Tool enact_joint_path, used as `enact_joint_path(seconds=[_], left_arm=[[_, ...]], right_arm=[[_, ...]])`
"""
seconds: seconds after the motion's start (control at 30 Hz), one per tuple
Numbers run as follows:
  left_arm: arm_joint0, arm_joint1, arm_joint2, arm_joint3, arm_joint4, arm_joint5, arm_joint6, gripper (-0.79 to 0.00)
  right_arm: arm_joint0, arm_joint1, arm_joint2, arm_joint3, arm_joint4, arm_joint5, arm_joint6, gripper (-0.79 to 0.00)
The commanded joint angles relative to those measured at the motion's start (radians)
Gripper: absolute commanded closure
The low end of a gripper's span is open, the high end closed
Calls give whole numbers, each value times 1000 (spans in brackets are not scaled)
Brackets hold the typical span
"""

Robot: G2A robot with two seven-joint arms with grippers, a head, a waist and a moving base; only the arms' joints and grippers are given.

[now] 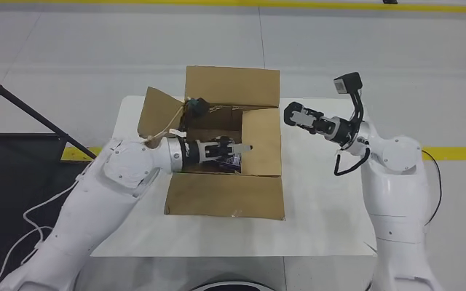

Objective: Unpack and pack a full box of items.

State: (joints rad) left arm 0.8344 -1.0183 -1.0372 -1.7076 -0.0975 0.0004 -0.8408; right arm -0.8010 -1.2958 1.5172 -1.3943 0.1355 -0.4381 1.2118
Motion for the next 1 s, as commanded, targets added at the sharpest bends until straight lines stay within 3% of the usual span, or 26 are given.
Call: enact_joint_path(seconds=[0.0,0.2,0.43,0.97], left_arm=[[-22,-10,33,40,-4,-11,8,-785],[-91,-41,111,171,-21,-25,16,-785],[-147,-73,173,291,-36,-39,25,-785],[-224,-143,268,433,-105,-81,20,-785]], right_arm=[[-28,9,30,-23,-4,10,0,-785],[-114,34,107,-103,1,40,-8,-785],[-148,51,118,-129,7,53,-18,-785],[-149,79,93,-107,30,39,-44,-785]])
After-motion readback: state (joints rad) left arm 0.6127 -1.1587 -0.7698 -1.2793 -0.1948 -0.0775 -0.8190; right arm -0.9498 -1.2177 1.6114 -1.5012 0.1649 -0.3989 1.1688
